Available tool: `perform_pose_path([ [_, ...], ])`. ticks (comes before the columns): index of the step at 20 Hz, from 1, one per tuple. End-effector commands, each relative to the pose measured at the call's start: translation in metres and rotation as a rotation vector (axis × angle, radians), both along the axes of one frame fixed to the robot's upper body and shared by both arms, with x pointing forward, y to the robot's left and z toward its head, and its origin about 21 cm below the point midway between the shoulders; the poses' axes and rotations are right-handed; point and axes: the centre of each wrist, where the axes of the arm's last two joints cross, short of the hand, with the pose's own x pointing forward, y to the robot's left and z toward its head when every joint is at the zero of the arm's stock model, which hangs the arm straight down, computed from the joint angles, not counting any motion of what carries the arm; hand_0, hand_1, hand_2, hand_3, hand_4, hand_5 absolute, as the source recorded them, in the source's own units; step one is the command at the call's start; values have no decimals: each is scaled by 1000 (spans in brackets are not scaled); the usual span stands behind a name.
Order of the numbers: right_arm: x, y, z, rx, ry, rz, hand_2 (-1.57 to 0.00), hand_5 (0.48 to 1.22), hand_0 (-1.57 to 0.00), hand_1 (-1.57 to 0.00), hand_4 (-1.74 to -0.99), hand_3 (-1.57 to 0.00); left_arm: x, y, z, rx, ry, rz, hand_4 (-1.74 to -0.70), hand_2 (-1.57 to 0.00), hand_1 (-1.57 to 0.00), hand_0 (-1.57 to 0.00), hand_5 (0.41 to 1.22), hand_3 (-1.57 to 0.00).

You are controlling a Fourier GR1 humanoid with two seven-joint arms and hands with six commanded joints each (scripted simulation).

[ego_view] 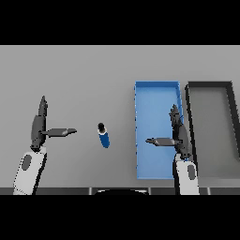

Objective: Pick up the blue pipe and place it into the blue bin.

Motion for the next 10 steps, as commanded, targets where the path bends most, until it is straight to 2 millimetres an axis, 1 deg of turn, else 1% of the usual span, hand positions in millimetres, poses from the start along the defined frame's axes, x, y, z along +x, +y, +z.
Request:
perform_pose_path([
  [1,1,0,0,0,2,-1,1,598,1,1,-1254,1,1,0,0,0,-3,0,-1186,1,1,1,605,1],
  [5,8,0,1,-1,9,-1,1,598,1,1,-1254,1,8,-1,1,-1,0,1,-1186,1,1,1,605,1],
  [6,10,3,2,-1,9,6,1,598,1,1,-1254,1,11,-3,0,1,7,5,-1186,1,1,1,605,1],
  [7,-3,-8,2,-119,-34,56,1,598,1,1,-1254,1,4,11,0,41,13,-135,-1186,1,1,1,605,1],
  [8,-8,-16,2,-186,-40,80,1,597,1,1,-1255,1,1,25,2,62,24,-211,-1188,1,1,1,606,1],
  [10,-14,-19,7,-264,-46,110,1,598,1,1,-1249,1,1,37,1,79,46,-293,-1189,1,1,1,604,1],
])
